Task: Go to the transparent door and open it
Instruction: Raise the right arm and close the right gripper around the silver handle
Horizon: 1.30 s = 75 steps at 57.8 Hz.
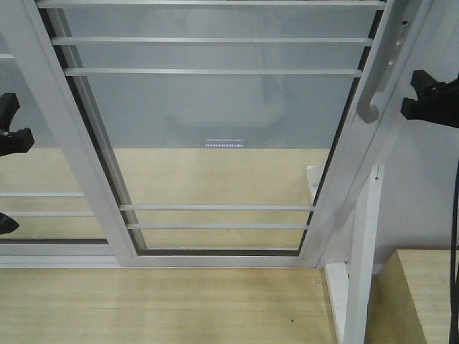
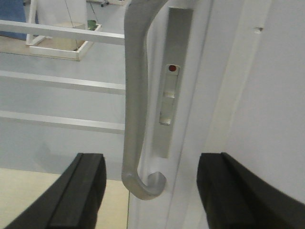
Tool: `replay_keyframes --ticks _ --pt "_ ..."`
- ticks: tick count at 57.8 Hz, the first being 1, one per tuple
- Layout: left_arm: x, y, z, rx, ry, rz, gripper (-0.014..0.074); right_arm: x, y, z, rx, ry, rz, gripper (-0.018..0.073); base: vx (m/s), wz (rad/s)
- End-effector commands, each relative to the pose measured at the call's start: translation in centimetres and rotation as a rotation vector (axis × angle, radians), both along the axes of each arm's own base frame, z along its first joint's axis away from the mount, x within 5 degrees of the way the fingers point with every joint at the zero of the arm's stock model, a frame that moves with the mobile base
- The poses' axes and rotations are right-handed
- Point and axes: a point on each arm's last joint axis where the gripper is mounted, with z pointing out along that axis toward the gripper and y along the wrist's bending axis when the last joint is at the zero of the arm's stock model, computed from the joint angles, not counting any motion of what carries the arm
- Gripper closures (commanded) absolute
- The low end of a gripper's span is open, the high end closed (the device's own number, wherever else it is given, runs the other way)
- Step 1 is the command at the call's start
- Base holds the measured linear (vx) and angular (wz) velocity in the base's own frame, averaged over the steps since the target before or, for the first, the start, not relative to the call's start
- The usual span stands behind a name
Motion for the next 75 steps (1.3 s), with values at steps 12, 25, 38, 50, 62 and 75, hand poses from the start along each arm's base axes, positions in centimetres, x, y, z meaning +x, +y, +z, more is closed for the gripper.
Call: replay_keyframes --ticks 12,25,38,50,62,75 --pt "0.2 -0.1 2.2 -0.024 -0.136 0.000 0.0157 4.0 0.3 1.8 0.013 -0.173 0.062 0.0065 0.00 0.00" --pt "0.2 -0.1 2.2 -0.024 -0.136 0.000 0.0157 7.9 0.2 2.4 0.027 -0.201 0.070 0.0065 0.00 0.00" --pt "0.2 -0.1 2.2 -0.024 -0.136 0.000 0.0157 11.3 1.5 2.5 0.010 -0.223 0.114 0.0065 0.00 0.00" --pt "0.2 -0.1 2.2 -0.024 -0.136 0.000 0.0157 13.9 1.7 1.2 0.020 -0.205 0.118 0.0098 0.00 0.00" --pt "0.2 -0.1 2.2 -0.024 -0.136 0.000 0.0157 14.1 1.4 1.1 0.057 -0.213 0.071 0.0244 0.00 0.00" --pt "0.2 -0.1 2.2 -0.024 -0.136 0.000 0.0157 14.1 1.4 1.4 0.056 -0.247 0.078 0.0503 0.00 0.00"
